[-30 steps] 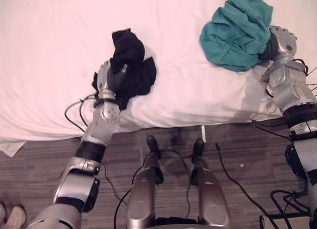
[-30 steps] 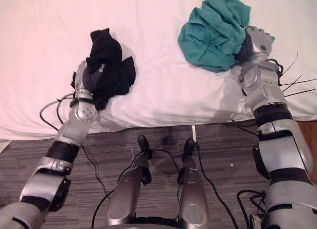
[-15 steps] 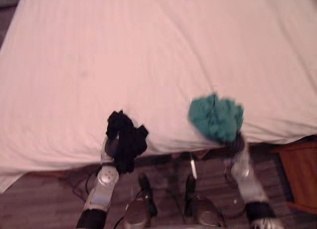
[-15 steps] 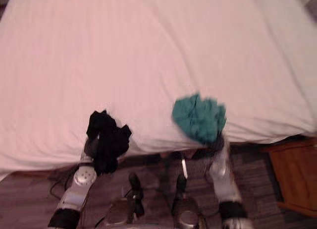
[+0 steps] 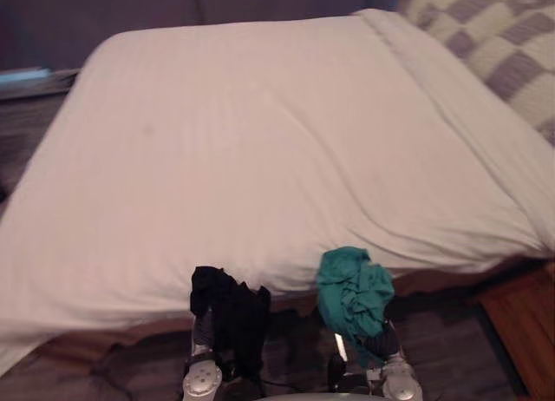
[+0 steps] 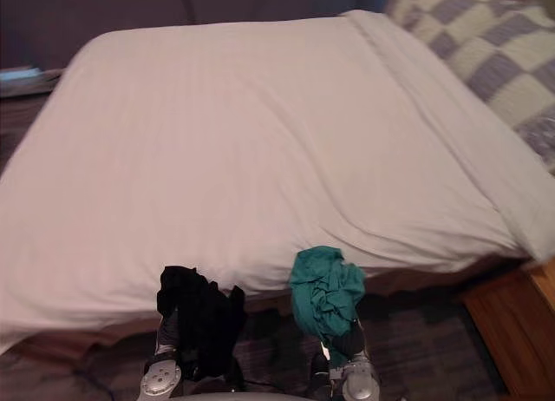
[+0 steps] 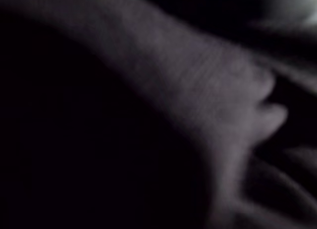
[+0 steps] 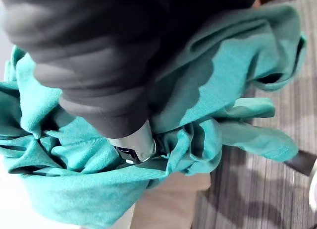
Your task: Tidy the bed and pick cloth on bed and put in laundry
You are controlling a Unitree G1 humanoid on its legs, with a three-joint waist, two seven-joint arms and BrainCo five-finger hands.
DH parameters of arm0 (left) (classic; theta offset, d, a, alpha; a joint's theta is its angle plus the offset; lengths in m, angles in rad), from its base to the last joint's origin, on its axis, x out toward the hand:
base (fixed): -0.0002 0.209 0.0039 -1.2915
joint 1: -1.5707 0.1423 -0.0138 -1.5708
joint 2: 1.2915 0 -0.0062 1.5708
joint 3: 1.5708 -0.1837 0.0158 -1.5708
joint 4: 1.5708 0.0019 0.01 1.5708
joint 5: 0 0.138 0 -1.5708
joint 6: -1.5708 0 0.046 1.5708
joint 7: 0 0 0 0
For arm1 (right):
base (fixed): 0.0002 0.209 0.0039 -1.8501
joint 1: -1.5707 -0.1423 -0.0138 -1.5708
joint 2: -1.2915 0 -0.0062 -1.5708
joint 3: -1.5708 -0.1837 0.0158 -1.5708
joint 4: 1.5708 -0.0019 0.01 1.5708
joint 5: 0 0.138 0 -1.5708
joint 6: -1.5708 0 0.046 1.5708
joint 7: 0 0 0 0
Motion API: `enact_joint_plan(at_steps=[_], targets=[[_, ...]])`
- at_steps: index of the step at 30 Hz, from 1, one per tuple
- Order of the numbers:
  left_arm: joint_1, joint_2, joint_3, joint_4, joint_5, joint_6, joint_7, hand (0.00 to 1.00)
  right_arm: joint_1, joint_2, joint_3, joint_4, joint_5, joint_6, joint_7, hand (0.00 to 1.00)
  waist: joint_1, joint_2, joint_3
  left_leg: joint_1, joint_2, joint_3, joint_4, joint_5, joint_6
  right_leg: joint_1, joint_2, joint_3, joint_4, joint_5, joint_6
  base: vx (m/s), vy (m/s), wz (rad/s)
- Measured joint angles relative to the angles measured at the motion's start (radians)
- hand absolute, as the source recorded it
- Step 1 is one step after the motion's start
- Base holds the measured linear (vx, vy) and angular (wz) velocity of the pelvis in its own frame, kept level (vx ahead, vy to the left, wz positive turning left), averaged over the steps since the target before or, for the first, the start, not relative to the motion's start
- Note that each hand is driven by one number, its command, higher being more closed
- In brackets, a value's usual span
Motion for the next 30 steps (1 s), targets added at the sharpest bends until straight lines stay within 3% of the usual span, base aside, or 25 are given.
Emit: enact_joint_plan(at_steps=[1, 2, 3, 5, 6, 7, 8, 9, 11, 12, 13, 14, 15, 16, 18, 19, 20, 21, 22, 23, 24, 30], targets=[[-0.008, -0.004, 0.007, 0.001, -0.013, 0.001, 0.000, 1.00, -0.027, 0.006, -0.010, 0.019, 0.015, -0.001, -0.004, 1.00, 0.017, -0.001, 0.000, -0.027, 0.000, 0.056, 0.001, -0.049, 0.037, 0.010, -0.023, -0.096, -0.005, 0.010, 0.001, 0.01, 0.099, 2.37], [-0.014, -0.005, 0.025, 0.007, -0.019, 0.001, 0.000, 1.00, -0.056, 0.005, -0.025, 0.048, 0.022, -0.002, -0.011, 1.00, 0.027, -0.021, -0.002, -0.036, 0.004, 0.180, 0.025, -0.087, 0.075, 0.026, -0.066, -0.175, -0.012, 0.006, 0.003, 0.03, 0.124, 2.59], [-0.019, 0.002, 0.044, 0.015, -0.020, 0.001, 0.003, 1.00, -0.091, -0.006, -0.035, 0.072, 0.028, 0.000, -0.024, 1.00, 0.029, -0.018, -0.003, -0.053, 0.035, 0.350, 0.090, -0.098, 0.099, 0.046, -0.095, -0.263, -0.001, -0.001, 0.006, 0.05, 0.172, 2.65], [0.000, -0.008, 0.083, 0.015, -0.022, 0.002, 0.015, 1.00, -0.116, -0.037, -0.046, 0.072, 0.029, 0.002, -0.050, 1.00, 0.030, 0.018, -0.019, -0.029, 0.111, 0.652, 0.195, -0.095, 0.106, 0.101, -0.110, -0.436, 0.052, -0.044, 0.041, 0.10, 0.192, 2.75], [0.003, -0.009, 0.111, 0.017, -0.033, 0.003, 0.019, 1.00, -0.116, -0.048, -0.050, 0.080, 0.029, 0.012, -0.067, 1.00, 0.032, 0.026, -0.025, -0.036, 0.115, 0.683, 0.203, -0.048, 0.137, 0.146, -0.135, -0.539, 0.086, -0.065, 0.067, 0.11, 0.173, 2.29], [0.006, -0.009, 0.121, 0.014, -0.037, 0.002, 0.021, 1.00, -0.115, -0.049, -0.053, 0.083, 0.030, 0.021, -0.073, 1.00, 0.041, 0.027, -0.025, -0.038, 0.095, 0.652, 0.204, -0.050, 0.139, 0.162, -0.149, -0.580, 0.097, -0.068, 0.072, 0.10, 0.130, 2.04], [0.020, -0.011, 0.156, 0.013, -0.043, 0.002, 0.028, 1.00, -0.105, -0.044, -0.053, 0.084, 0.029, 0.029, -0.075, 1.00, 0.068, 0.017, -0.033, -0.058, 0.052, 0.589, 0.186, -0.061, 0.146, 0.192, -0.160, -0.644, 0.110, -0.076, 0.083, 0.11, 0.087, 1.57], [0.022, -0.012, 0.177, 0.014, -0.059, 0.003, 0.035, 1.00, -0.095, -0.038, -0.055, 0.087, 0.029, 0.030, -0.077, 1.00, 0.070, 0.005, -0.032, -0.078, 0.019, 0.529, 0.176, -0.070, 0.155, 0.206, -0.196, -0.701, 0.162, -0.101, 0.088, 0.15, 0.115, 1.92], [0.024, -0.013, 0.194, 0.026, -0.086, 0.010, 0.039, 1.00, -0.091, -0.032, -0.069, 0.098, 0.029, 0.036, -0.076, 1.00, 0.073, -0.005, -0.029, -0.105, -0.032, 0.428, 0.177, -0.090, 0.180, 0.204, -0.315, -0.775, 0.405, -0.124, 0.047, 0.16, 0.143, 1.88], [0.024, -0.013, 0.197, 0.036, -0.087, 0.021, 0.041, 1.00, -0.085, -0.019, -0.083, 0.097, 0.029, 0.038, -0.073, 1.00, 0.070, -0.014, -0.021, -0.099, -0.069, 0.337, 0.186, -0.091, 0.186, 0.199, -0.418, -0.749, 0.630, -0.086, -0.103, 0.23, 0.166, 2.09], [0.016, -0.004, 0.192, 0.036, -0.092, 0.031, 0.057, 1.00, -0.081, -0.005, -0.094, 0.097, 0.030, 0.039, -0.075, 1.00, 0.054, -0.020, -0.009, -0.095, -0.087, 0.241, 0.201, -0.092, 0.194, 0.140, -0.437, -0.592, 0.777, -0.084, -0.205, 0.23, 0.144, 2.26], [0.007, 0.005, 0.187, 0.039, -0.098, 0.035, 0.070, 1.00, -0.080, 0.010, -0.097, 0.094, 0.031, 0.039, -0.076, 1.00, 0.040, -0.023, -0.001, -0.097, -0.090, 0.186, 0.208, -0.092, 0.193, 0.085, -0.397, -0.455, 0.832, -0.121, -0.179, 0.19, 0.070, 2.62], [-0.015, 0.028, 0.174, 0.062, -0.107, 0.040, 0.086, 1.00, -0.081, 0.037, -0.092, 0.058, 0.043, 0.039, -0.079, 1.00, 0.017, -0.017, 0.014, -0.097, -0.112, 0.070, 0.188, -0.077, 0.172, -0.011, -0.270, -0.220, 0.878, -0.186, -0.111, 0.13, -0.010, 2.82], [-0.034, 0.045, 0.150, 0.083, -0.118, 0.043, 0.092, 1.00, -0.069, 0.048, -0.085, 0.027, 0.064, 0.031, -0.087, 1.00, -0.004, -0.034, 0.018, -0.078, -0.151, -0.020, 0.144, -0.065, 0.154, -0.068, -0.181, -0.085, 0.862, -0.236, -0.065, 0.13, -0.038, 2.96], [-0.062, 0.051, 0.108, 0.123, -0.128, 0.043, 0.101, 1.00, -0.062, 0.052, -0.097, 0.013, 0.090, 0.022, -0.097, 1.00, -0.041, -0.050, 0.021, -0.038, -0.198, -0.066, 0.067, -0.077, 0.153, -0.126, -0.079, 0.046, 0.736, -0.312, -0.017, 0.16, -0.083, 3.09], [-0.082, 0.057, 0.094, 0.155, -0.128, 0.042, 0.098, 1.00, -0.063, 0.062, -0.125, 0.016, 0.108, 0.022, -0.112, 1.00, -0.049, -0.098, 0.023, -0.031, -0.222, -0.062, 0.086, -0.104, 0.120, -0.162, -0.058, 0.150, 0.611, -0.327, 0.009, 0.24, -0.138, 3.06], [-0.098, 0.060, 0.085, 0.157, -0.129, 0.039, 0.099, 1.00, -0.061, 0.062, -0.132, 0.004, 0.110, 0.022, -0.117, 1.00, -0.064, -0.094, 0.041, -0.053, -0.223, -0.064, 0.169, -0.080, 0.169, -0.159, -0.054, 0.206, 0.527, -0.321, 0.030, 0.25, -0.156, 2.64], [-0.099, 0.056, 0.069, 0.177, -0.128, 0.044, 0.098, 1.00, -0.063, 0.061, -0.142, -0.004, 0.113, 0.023, -0.120, 1.00, -0.061, -0.105, 0.074, -0.020, -0.258, -0.088, 0.183, -0.080, 0.238, -0.152, -0.045, 0.295, 0.410, -0.290, 0.073, 0.21, -0.134, 2.10], [-0.097, 0.056, 0.065, 0.208, -0.128, 0.050, 0.101, 1.00, -0.064, 0.060, -0.153, 0.012, 0.130, 0.025, -0.119, 1.00, -0.051, -0.100, 0.081, 0.030, -0.283, -0.132, 0.149, -0.072, 0.226, -0.124, -0.048, 0.330, 0.371, -0.195, 0.028, 0.20, -0.094, 1.39], [-0.078, 0.049, 0.064, 0.206, -0.127, 0.053, 0.101, 1.00, -0.068, 0.064, -0.159, 0.015, 0.141, 0.025, -0.118, 1.00, -0.029, -0.083, 0.075, 0.051, -0.276, -0.139, 0.121, -0.059, 0.211, -0.098, -0.042, 0.330, 0.327, -0.182, 0.026, 0.13, -0.038, 0.49], [-0.087, -0.003, -0.022, 0.247, -0.121, 0.053, 0.036, 1.00, 0.010, 0.076, -0.155, 0.029, 0.190, 0.027, -0.111, 1.00, 0.025, -0.046, -0.027, 0.110, -0.157, -0.024, 0.014, -0.045, 0.127, 0.020, 0.061, 0.319, 0.052, -0.058, -0.026, 0.10, -0.022, 0.00], [-0.087, -0.003, -0.018, 0.253, -0.121, 0.053, 0.036, 1.00, 0.011, 0.076, -0.158, 0.034, 0.191, 0.027, -0.111, 1.00, 0.026, -0.049, -0.029, 0.113, -0.155, -0.015, 0.013, -0.048, 0.123, 0.021, 0.064, 0.324, 0.049, -0.058, -0.026, 0.00, 0.000, -0.03]])
